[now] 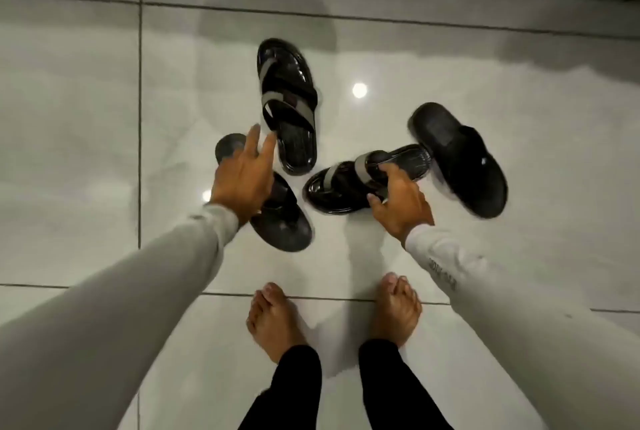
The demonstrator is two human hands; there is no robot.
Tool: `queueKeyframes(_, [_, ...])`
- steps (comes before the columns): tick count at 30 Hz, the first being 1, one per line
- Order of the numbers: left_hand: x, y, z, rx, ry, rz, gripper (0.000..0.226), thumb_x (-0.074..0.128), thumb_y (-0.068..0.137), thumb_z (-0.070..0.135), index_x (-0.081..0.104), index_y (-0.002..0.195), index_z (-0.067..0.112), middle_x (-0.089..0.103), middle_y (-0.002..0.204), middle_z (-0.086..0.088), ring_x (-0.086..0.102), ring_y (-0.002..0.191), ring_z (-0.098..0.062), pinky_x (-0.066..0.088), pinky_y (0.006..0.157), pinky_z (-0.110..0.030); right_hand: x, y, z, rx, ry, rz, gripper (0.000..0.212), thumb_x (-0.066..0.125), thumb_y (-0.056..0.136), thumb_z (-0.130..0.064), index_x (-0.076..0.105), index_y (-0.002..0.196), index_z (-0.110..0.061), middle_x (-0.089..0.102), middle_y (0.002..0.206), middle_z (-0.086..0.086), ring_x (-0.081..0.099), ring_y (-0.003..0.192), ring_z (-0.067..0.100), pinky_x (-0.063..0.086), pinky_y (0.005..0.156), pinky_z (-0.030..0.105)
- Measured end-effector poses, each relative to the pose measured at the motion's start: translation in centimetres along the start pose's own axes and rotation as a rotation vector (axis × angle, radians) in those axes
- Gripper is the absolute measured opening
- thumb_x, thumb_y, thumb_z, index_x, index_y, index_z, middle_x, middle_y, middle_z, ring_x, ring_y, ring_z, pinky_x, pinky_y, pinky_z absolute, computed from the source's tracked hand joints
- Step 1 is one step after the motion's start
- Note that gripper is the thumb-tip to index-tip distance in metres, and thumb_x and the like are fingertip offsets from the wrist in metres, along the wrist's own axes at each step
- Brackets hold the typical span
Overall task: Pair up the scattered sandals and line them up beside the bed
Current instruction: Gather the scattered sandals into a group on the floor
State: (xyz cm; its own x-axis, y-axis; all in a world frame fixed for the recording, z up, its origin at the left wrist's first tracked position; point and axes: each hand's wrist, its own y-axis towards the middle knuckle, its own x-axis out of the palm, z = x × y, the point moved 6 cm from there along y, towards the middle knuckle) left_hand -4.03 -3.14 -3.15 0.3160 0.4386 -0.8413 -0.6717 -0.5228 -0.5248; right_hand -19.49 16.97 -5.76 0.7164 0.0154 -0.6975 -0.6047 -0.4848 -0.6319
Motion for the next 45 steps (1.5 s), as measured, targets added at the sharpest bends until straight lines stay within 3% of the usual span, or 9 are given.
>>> queueKeyframes(4, [-2.2, 9.6, 0.5, 0.093, 0.042, 0.122, 0.083, 0.061, 0.084, 0.003, 0.019, 0.152, 0.027, 0.007, 0.162, -0.015, 0.059, 0.100, -0.046, 0.049, 0.072, -0.050, 2.3, 3.8, -1.0, 0.019, 0.006, -0.011, 0.054, 0.075, 0.083, -0.025, 0.051, 0.130, -0.014, 0.064, 0.123, 0.016, 0.061, 0.112, 0.040, 0.053, 0.091, 0.046])
queueKeyframes(10, [-3.7, 11.8, 1.6, 0.063, 0.227, 0.095, 0.027, 0.058, 0.089, 0.019, 0.059, 0.114, 0.008, 0.061, 0.115, -0.023, 0.061, 0.098, -0.046, 0.045, 0.076, -0.048, 0.7, 1.7, -0.7, 0.003, -0.127, 0.104, 0.037, 0.068, 0.088, -0.024, 0.056, 0.122, -0.016, 0.066, 0.115, 0.011, 0.063, 0.104, 0.039, 0.052, 0.079, 0.043])
queueKeyframes(20, [-8.6, -1.4, -9.8, -0.611, -0.666, 0.180, 0.035, 0.066, 0.074, 0.039, 0.065, 0.081, 0.004, 0.067, 0.082, -0.016, 0.065, 0.079, -0.037, 0.051, 0.068, -0.033, -5.6, -4.7, -9.9, -0.330, -0.437, 0.033, 0.050, 0.057, 0.090, -0.006, 0.049, 0.137, -0.021, 0.058, 0.132, 0.004, 0.056, 0.108, 0.033, 0.055, 0.076, 0.043])
queueKeyframes(25, [-5.1, -6.2, -16.1, -0.943, -1.006, 0.164, 0.040, 0.071, 0.070, 0.045, 0.064, 0.073, 0.005, 0.069, 0.054, -0.011, 0.067, 0.040, -0.017, 0.063, 0.060, -0.035, -2.4, -5.2, -16.8, -0.429, -0.472, -0.010, 0.051, 0.058, 0.088, -0.006, 0.049, 0.136, -0.021, 0.060, 0.130, 0.005, 0.059, 0.101, 0.033, 0.054, 0.073, 0.042])
queueKeyframes(30, [-1.3, -8.7, -22.3, -1.170, -1.320, 0.176, 0.048, 0.077, 0.074, 0.037, 0.063, 0.091, -0.005, 0.070, 0.071, -0.017, 0.070, 0.052, -0.028, 0.063, 0.058, -0.047, 5.0, -5.1, -24.3, -0.484, -0.498, -0.142, 0.081, 0.081, 0.068, -0.019, 0.043, 0.140, -0.022, 0.055, 0.134, 0.003, 0.058, 0.110, 0.033, 0.055, 0.078, 0.042])
queueKeyframes(32, [-0.1, -8.9, -23.9, -1.208, -1.402, 0.138, 0.051, 0.076, 0.077, 0.040, 0.062, 0.093, -0.006, 0.068, 0.072, -0.016, 0.068, 0.055, -0.026, 0.063, 0.061, -0.043, 7.5, -4.6, -27.0, -0.489, -0.457, -0.122, 0.071, 0.072, 0.081, -0.016, 0.039, 0.144, -0.022, 0.052, 0.141, 0.006, 0.057, 0.115, 0.036, 0.056, 0.083, 0.046])
queueKeyframes(36, [2.1, -9.4, -24.9, -1.187, -1.542, -0.042, 0.049, 0.061, 0.087, 0.051, 0.059, 0.080, 0.003, 0.060, 0.066, -0.008, 0.057, 0.053, -0.021, 0.054, 0.055, -0.030, 10.3, -4.3, -29.2, -0.498, -0.464, -0.113, 0.062, 0.056, 0.097, -0.014, 0.030, 0.152, -0.022, 0.039, 0.155, 0.010, 0.050, 0.129, 0.038, 0.053, 0.094, 0.047])
queueKeyframes(41, [3.2, -10.8, -20.4, -1.015, -1.354, -0.174, 0.045, 0.055, 0.092, 0.045, 0.065, 0.075, 0.004, 0.066, 0.071, -0.012, 0.059, 0.053, -0.020, 0.049, 0.050, -0.026, 6.1, -5.5, -20.3, -0.260, -0.518, -0.189, 0.057, 0.057, 0.093, -0.028, 0.037, 0.147, -0.024, 0.049, 0.143, 0.006, 0.055, 0.118, 0.036, 0.053, 0.088, 0.046])
queueKeyframes(45, [4.0, -9.8, -12.9, -0.589, -0.874, -0.287, 0.031, 0.061, 0.088, 0.040, 0.062, 0.104, 0.013, 0.069, 0.106, -0.014, 0.065, 0.096, -0.034, 0.054, 0.088, -0.044, 0.1, -5.4, -9.4, -0.057, -0.639, -0.182, 0.053, 0.055, 0.097, -0.023, 0.037, 0.147, -0.022, 0.048, 0.141, 0.009, 0.054, 0.120, 0.035, 0.054, 0.087, 0.046])
